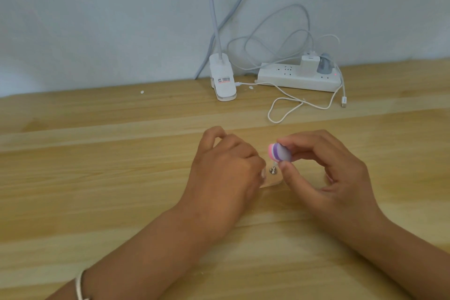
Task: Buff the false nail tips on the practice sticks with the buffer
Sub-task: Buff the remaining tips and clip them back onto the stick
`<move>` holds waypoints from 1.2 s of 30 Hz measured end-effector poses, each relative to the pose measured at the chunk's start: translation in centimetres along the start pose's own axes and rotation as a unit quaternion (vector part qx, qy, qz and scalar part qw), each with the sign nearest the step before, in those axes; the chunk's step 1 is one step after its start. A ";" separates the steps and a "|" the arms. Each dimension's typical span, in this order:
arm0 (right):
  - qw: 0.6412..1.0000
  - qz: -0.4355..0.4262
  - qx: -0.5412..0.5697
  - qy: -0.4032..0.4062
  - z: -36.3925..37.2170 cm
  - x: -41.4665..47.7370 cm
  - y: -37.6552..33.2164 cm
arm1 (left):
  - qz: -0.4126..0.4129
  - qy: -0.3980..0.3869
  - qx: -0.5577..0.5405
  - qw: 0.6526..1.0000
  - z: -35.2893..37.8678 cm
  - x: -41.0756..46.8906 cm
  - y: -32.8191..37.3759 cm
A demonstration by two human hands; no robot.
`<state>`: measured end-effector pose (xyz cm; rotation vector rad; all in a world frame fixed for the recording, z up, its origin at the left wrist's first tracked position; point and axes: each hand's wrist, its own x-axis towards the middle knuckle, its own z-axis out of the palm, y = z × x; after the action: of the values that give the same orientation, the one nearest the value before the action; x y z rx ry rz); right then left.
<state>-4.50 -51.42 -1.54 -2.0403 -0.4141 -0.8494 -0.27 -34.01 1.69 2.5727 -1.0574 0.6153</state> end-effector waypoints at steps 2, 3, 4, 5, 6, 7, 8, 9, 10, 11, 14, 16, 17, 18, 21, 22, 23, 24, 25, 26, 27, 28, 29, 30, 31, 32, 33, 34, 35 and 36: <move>1.000 0.003 0.003 0.004 0.0 0.0 0.0 | 0.024 0.051 -0.053 0.997 -0.3 -0.4 0.4; 1.000 0.003 0.007 0.006 0.0 0.0 -0.1 | 0.013 0.080 -0.104 0.991 -0.6 -0.6 0.7; 1.000 0.003 0.011 0.007 0.0 0.0 -0.2 | -0.006 0.105 -0.158 0.982 -1.1 -1.0 1.0; 1.000 0.002 0.015 0.009 -0.1 0.1 -0.3 | -0.027 0.117 -0.215 0.969 -1.6 -1.5 1.2; 1.000 0.000 0.020 0.011 -0.1 0.1 -0.4 | -0.049 0.113 -0.278 0.953 -2.1 -2.0 1.5; 1.000 0.000 0.026 0.013 0.0 0.2 -0.5 | -0.078 0.097 -0.349 0.929 -2.5 -2.5 1.7; 0.999 0.004 0.035 0.014 0.0 0.2 -0.6 | -0.114 0.072 -0.424 0.896 -2.6 -3.1 1.8; 0.999 0.013 0.047 0.015 0.1 0.2 -0.8 | -0.150 0.041 -0.491 0.857 -2.6 -3.7 1.8; 0.998 0.023 0.059 0.017 0.2 0.2 -1.0 | -0.178 0.008 -0.544 0.820 -2.4 -4.3 1.7; 0.997 0.031 0.067 0.018 0.4 0.1 -1.2 | -0.193 -0.024 -0.578 0.793 -2.1 -4.8 1.6; 0.997 0.031 0.074 0.018 0.6 -0.1 -1.7 | -0.228 -0.064 -0.601 0.763 -1.1 -5.5 1.2; 0.998 0.003 0.059 0.017 0.5 -0.4 -1.9 | -0.250 -0.051 -0.591 0.766 -0.8 -5.5 0.9; 0.999 -0.028 0.041 0.010 0.4 -0.6 -2.0 | -0.253 -0.044 -0.583 0.770 -0.7 -5.5 0.8; 0.998 -0.065 0.021 -0.003 0.5 -0.8 -2.2 | -0.253 -0.040 -0.578 0.775 -0.7 -5.4 0.8; 0.988 -0.147 -0.016 -0.052 1.0 -1.7 -2.5 | -0.231 -0.031 -0.554 0.799 -0.9 -5.4 0.8; 0.984 -0.162 -0.028 -0.067 1.2 -1.8 -2.4 | -0.229 -0.026 -0.548 0.804 -0.9 -5.5 0.8; 0.982 -0.168 -0.039 -0.077 1.2 -1.8 -2.2 | -0.230 -0.021 -0.547 0.805 -0.9 -5.6 0.7; 0.982 -0.165 -0.048 -0.082 1.0 -1.8 -2.0 | -0.235 -0.019 -0.551 0.800 -0.9 -5.6 0.7; 0.983 -0.154 -0.052 -0.082 0.9 -1.7 -1.9 | -0.239 -0.018 -0.556 0.796 -0.8 -5.6 0.7; 0.985 -0.143 -0.051 -0.082 0.8 -1.6 -1.8 | -0.245 -0.020 -0.562 0.790 -0.8 -5.6 0.6; 0.986 -0.139 -0.048 -0.085 0.7 -1.5 -1.9 | -0.247 -0.021 -0.566 0.786 -0.8 -5.7 0.5; 0.984 -0.144 -0.044 -0.092 0.8 -1.6 -2.0 | -0.246 -0.023 -0.570 0.784 -0.8 -5.8 0.4; 0.981 -0.158 -0.043 -0.104 0.9 -1.8 -2.1 | -0.241 -0.026 -0.573 0.783 -0.8 -5.8 0.3; 0.977 -0.171 -0.045 -0.117 1.0 -1.9 -2.2 | -0.234 -0.027 -0.576 0.783 -0.8 -5.9 0.3; 0.975 -0.176 -0.052 -0.125 0.8 -1.9 -2.2 | -0.232 -0.026 -0.577 0.783 -0.8 -5.9 0.2; 0.975 -0.170 -0.064 -0.126 0.6 -1.7 -2.0 | -0.235 -0.023 -0.576 0.783 -0.8 -5.9 0.2; 0.978 -0.156 -0.077 -0.118 0.3 -1.6 -1.9 | -0.242 -0.020 -0.574 0.782 -0.8 -5.9 0.3; 0.980 -0.144 -0.086 -0.110 0.2 -1.5 -1.8 | -0.248 -0.019 -0.574 0.780 -0.9 -5.8 0.2; 0.980 -0.141 -0.088 -0.106 0.3 -1.5 -1.8 | -0.250 -0.021 -0.575 0.779 -0.9 -5.8 0.2; 0.979 -0.150 -0.085 -0.109 0.4 -1.7 -2.0 | -0.249 -0.027 -0.578 0.777 -1.0 -5.8 0.2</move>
<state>-6.63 -49.89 -1.74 -2.2753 -0.8126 -0.8658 -4.40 -30.29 -0.26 1.5917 -0.4280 -0.2394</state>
